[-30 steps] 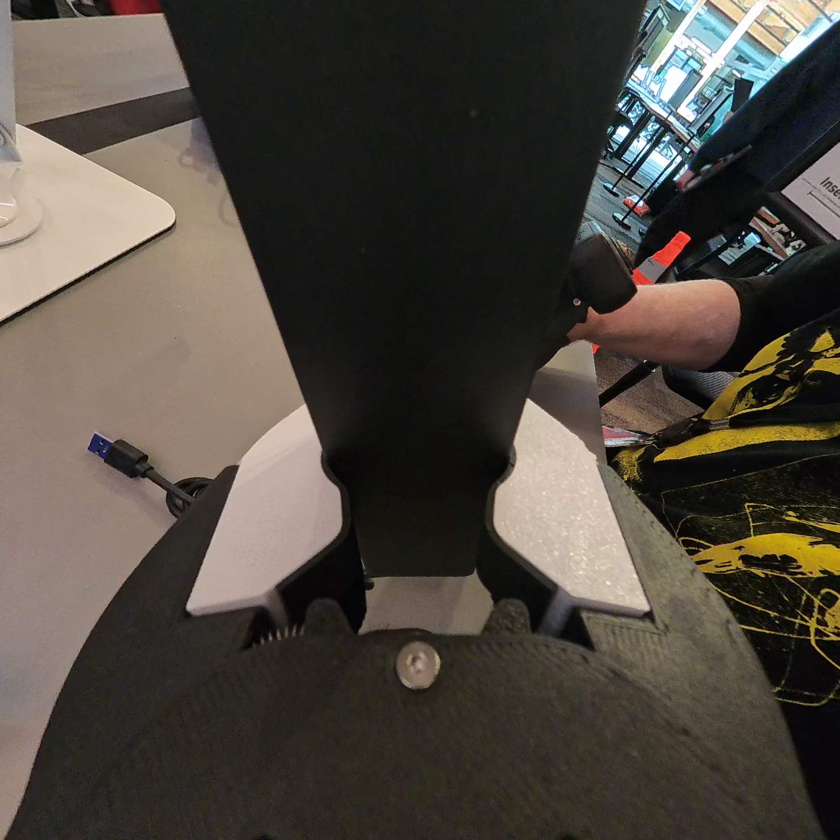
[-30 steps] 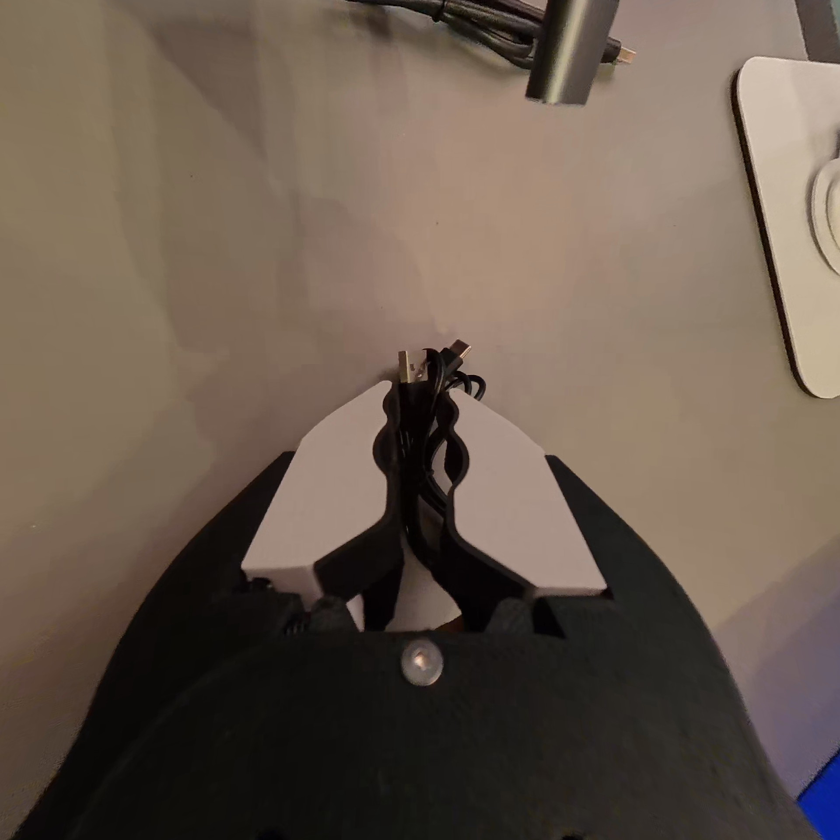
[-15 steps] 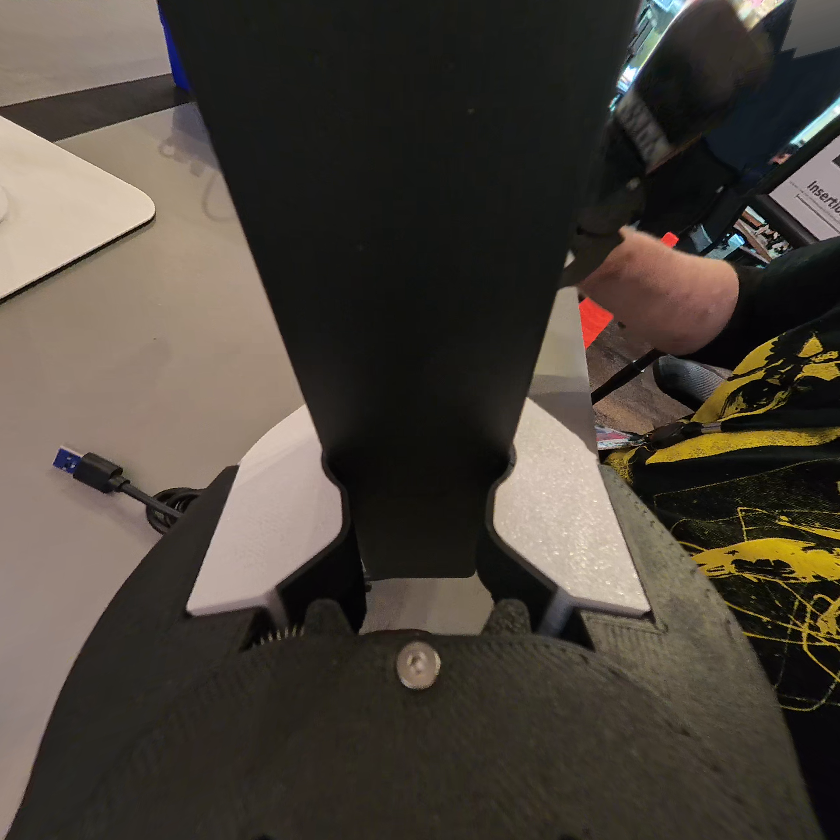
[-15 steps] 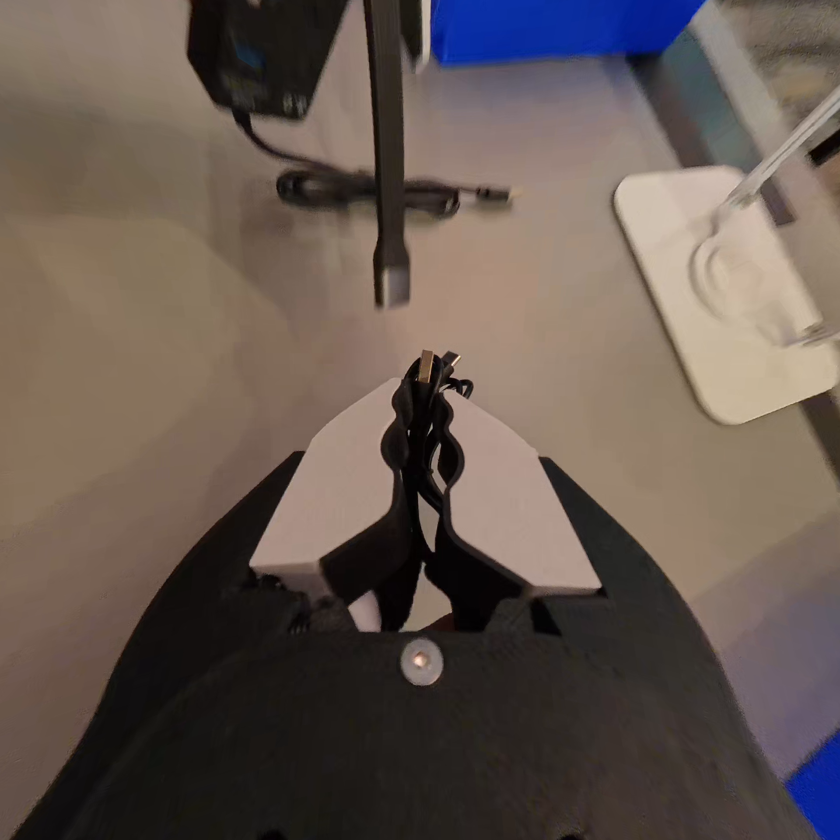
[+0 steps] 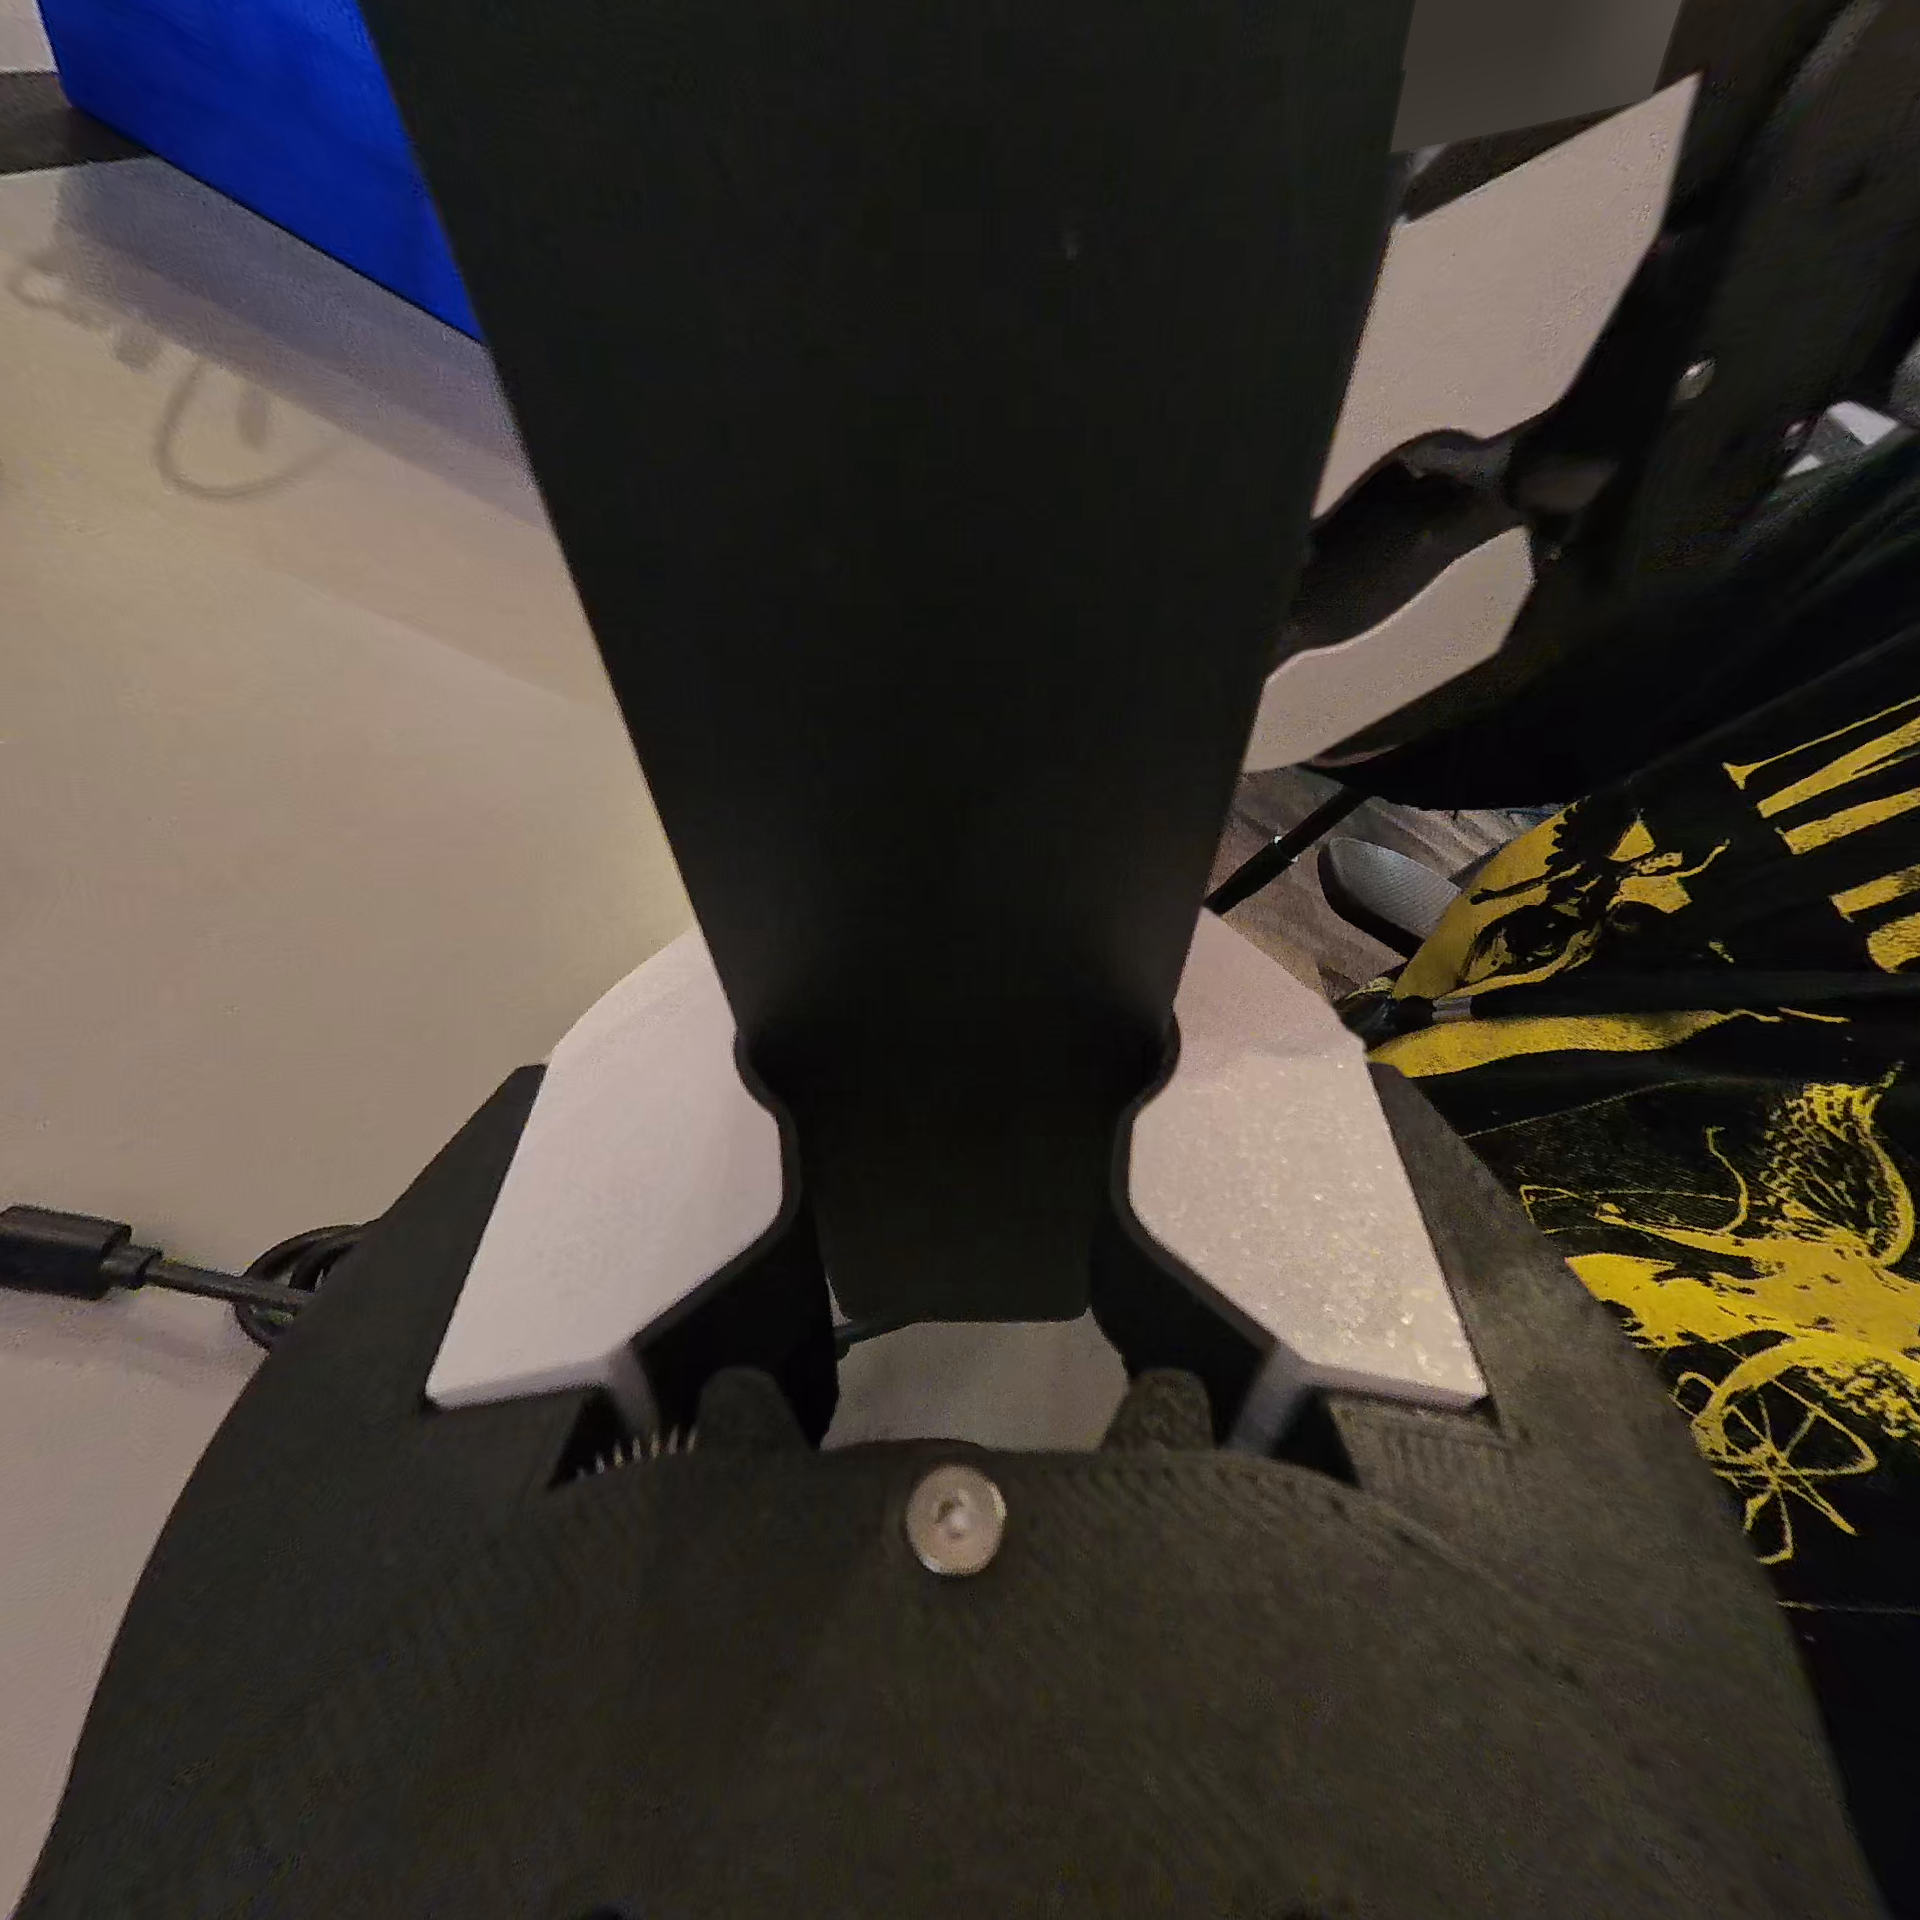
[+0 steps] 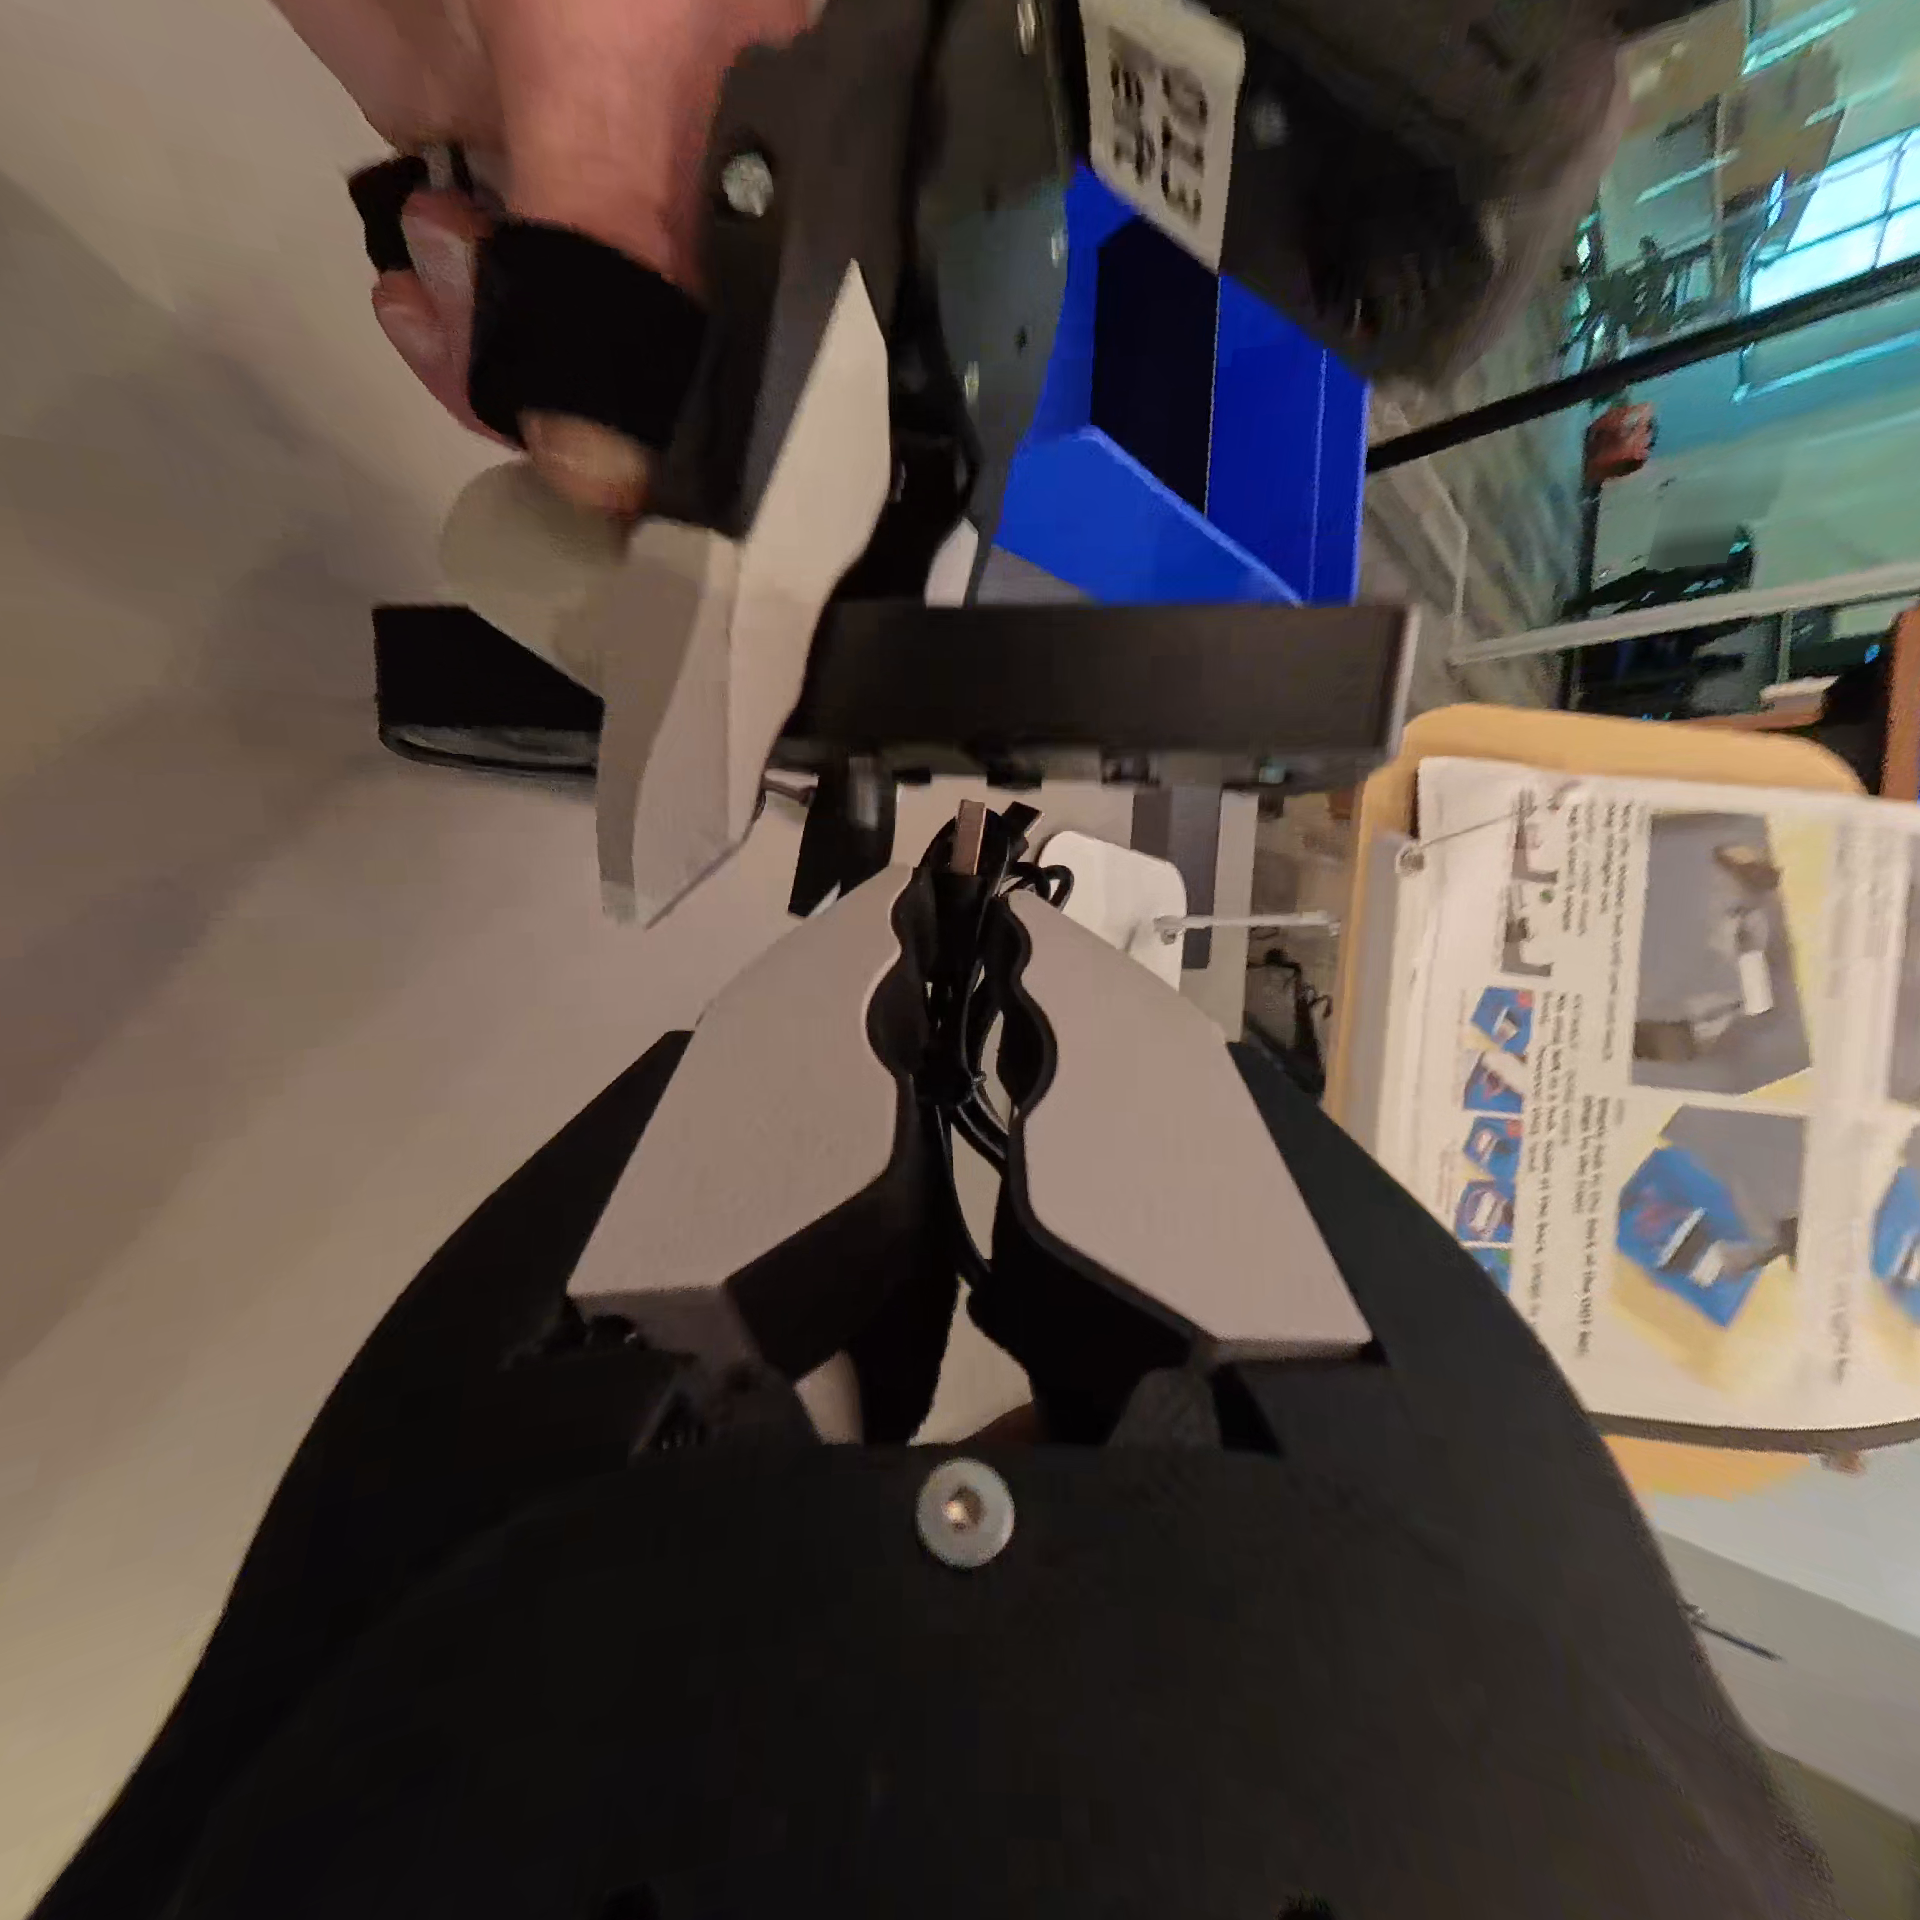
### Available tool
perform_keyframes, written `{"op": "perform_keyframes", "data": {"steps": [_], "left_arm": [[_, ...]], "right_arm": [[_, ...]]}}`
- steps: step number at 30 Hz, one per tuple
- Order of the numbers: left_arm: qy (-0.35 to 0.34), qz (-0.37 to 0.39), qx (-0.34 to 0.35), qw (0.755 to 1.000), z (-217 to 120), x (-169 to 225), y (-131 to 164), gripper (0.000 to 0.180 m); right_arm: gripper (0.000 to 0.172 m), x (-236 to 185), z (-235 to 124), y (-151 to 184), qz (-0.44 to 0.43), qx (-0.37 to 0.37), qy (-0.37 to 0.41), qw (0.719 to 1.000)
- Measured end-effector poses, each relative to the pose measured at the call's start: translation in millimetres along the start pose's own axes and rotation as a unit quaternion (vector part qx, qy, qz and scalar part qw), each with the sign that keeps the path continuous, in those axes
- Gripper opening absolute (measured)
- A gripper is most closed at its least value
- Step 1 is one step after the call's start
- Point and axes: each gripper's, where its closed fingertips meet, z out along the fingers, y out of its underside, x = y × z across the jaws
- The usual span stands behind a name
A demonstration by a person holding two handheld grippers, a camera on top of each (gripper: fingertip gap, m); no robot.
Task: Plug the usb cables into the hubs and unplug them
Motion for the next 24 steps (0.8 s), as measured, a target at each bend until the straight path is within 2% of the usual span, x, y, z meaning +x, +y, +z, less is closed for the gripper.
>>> {"op": "perform_keyframes", "data": {"steps": [14,24], "left_arm": [[0.027,-0.026,0.008,0.999,7.7,1.9,0.8,0.064],[0.04,-0.041,-0.007,0.998,13.7,4.8,6.6,0.064]], "right_arm": [[0.009,1.2,-6.3,-2.9,-0.065,-0.012,0.059,0.996],[0.008,-3.3,-7.5,-1.3,-0.099,-0.003,0.024,0.995]]}}
